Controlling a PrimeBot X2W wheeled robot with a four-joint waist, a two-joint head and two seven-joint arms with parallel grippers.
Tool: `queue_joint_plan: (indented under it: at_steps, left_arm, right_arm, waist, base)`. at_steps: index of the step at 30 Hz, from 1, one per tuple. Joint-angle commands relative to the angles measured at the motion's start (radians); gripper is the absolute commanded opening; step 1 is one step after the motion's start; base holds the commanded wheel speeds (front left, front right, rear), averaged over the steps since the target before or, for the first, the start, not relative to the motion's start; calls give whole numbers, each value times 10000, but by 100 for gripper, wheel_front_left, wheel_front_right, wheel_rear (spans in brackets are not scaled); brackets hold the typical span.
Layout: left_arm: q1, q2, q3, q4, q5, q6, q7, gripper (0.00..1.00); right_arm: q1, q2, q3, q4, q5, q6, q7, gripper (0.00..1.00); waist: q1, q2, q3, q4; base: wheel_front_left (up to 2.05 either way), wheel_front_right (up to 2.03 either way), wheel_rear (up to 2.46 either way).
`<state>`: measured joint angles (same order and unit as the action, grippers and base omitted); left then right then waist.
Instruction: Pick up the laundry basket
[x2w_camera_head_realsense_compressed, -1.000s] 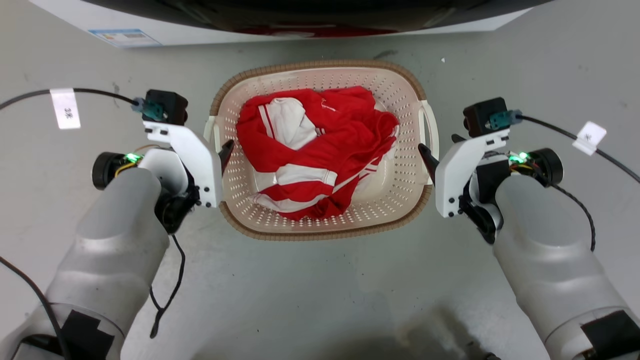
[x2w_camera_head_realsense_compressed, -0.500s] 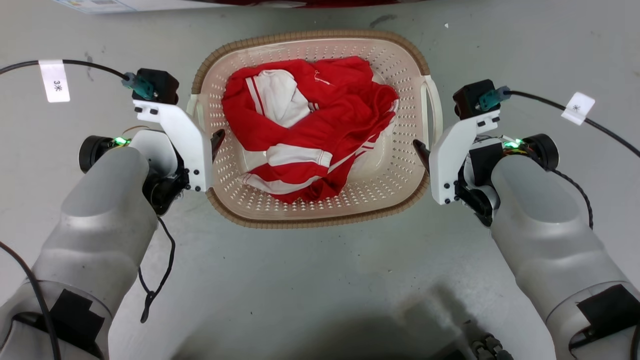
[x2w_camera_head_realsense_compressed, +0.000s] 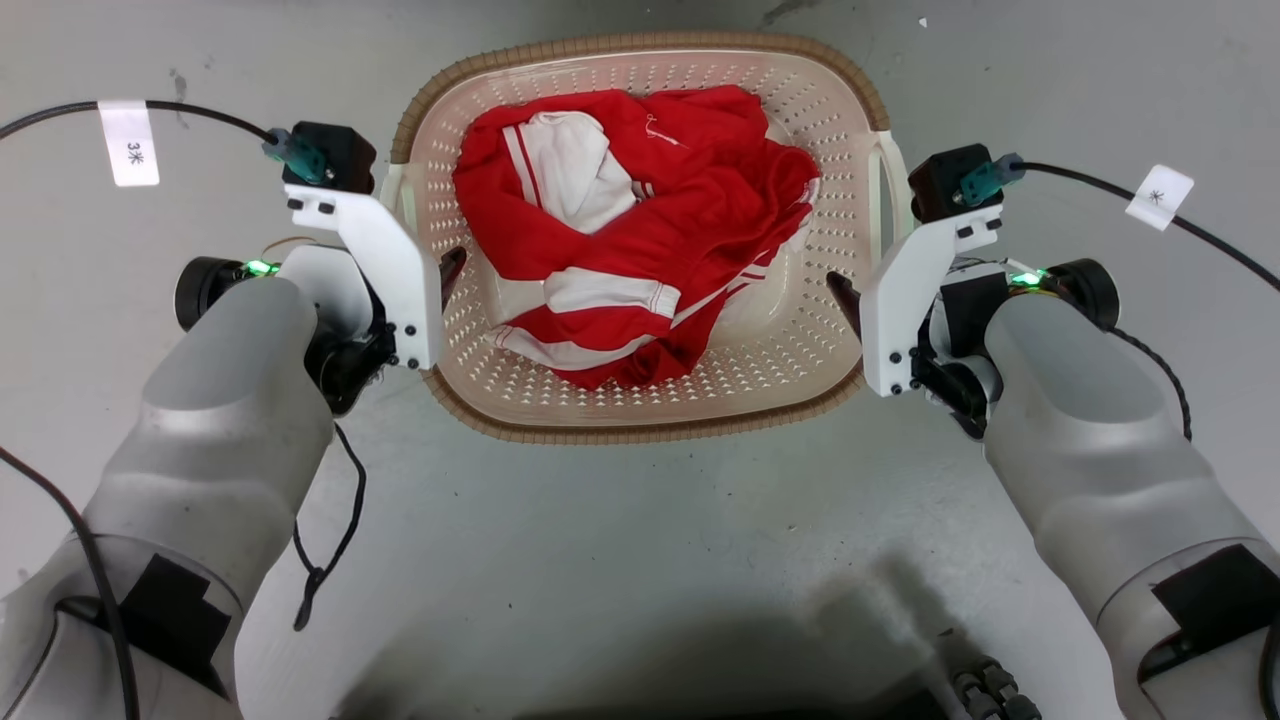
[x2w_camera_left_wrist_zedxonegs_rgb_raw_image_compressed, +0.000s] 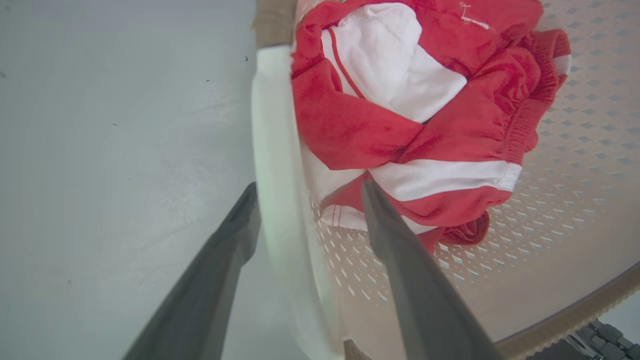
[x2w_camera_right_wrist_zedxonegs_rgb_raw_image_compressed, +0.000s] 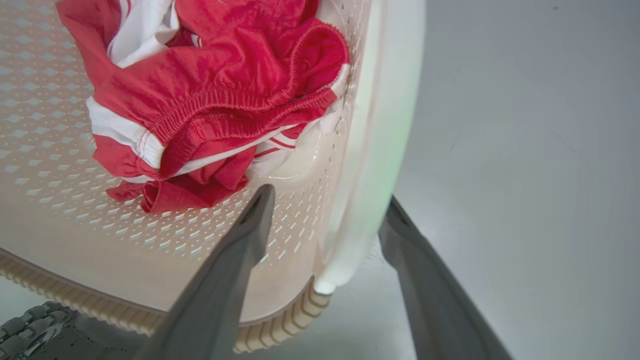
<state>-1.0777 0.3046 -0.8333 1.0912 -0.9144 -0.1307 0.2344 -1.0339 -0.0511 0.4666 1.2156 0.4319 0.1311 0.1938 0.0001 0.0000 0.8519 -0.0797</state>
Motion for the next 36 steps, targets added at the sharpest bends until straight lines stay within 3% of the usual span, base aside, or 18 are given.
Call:
queue_joint_plan:
  at_steps: [1, 4, 5, 6, 7, 8, 22, 36]
  left_arm:
    - [-236, -50, -28, 50, -78, 4, -41, 100]
    - [-309, -172, -150, 181, -212, 4, -106, 100]
    - [-356, -204, -169, 213, -271, 4, -117, 43]
    - [-378, -240, -196, 215, -352, 4, -62, 0]
    - [-379, -271, -239, 205, -418, 4, 37, 0]
    - [-401, -259, -271, 191, -479, 4, 81, 0]
    - [-371, -325, -878, 233, -1198, -16, 478, 0]
    - [665, -787, -1345, 395, -2303, -50, 2122, 0]
  right_arm:
    - [-252, 18, 30, 91, 20, -7, -20, 100]
    - [-319, 16, 9, 276, 88, -7, -62, 100]
    - [-352, 16, -7, 332, 132, -7, -48, 67]
    - [-365, 16, -47, 365, 203, -7, -73, 38]
    - [-359, 19, -6, 383, 223, -7, -61, 9]
    - [-354, 21, 41, 407, 269, -7, -6, 0]
    - [-228, 56, 571, 521, 818, 9, 352, 0]
    - [534, 114, 1502, 354, 2033, 21, 2697, 0]
  waist:
    - [-1, 0, 46, 44]
    - [-1, 0, 109, 89]
    - [-1, 0, 124, 96]
    - [-1, 0, 135, 100]
    - [-1, 0, 139, 109]
    - [-1, 0, 141, 120]
    - [-1, 0, -162, 168]
    - [-1, 0, -2458, 317]
  base:
    - [0, 0, 0]
    - [0, 0, 0]
    - [0, 0, 0]
    - [0, 0, 0]
    - [0, 0, 0]
    - [0, 0, 0]
    - [0, 0, 0]
    - [0, 0, 0]
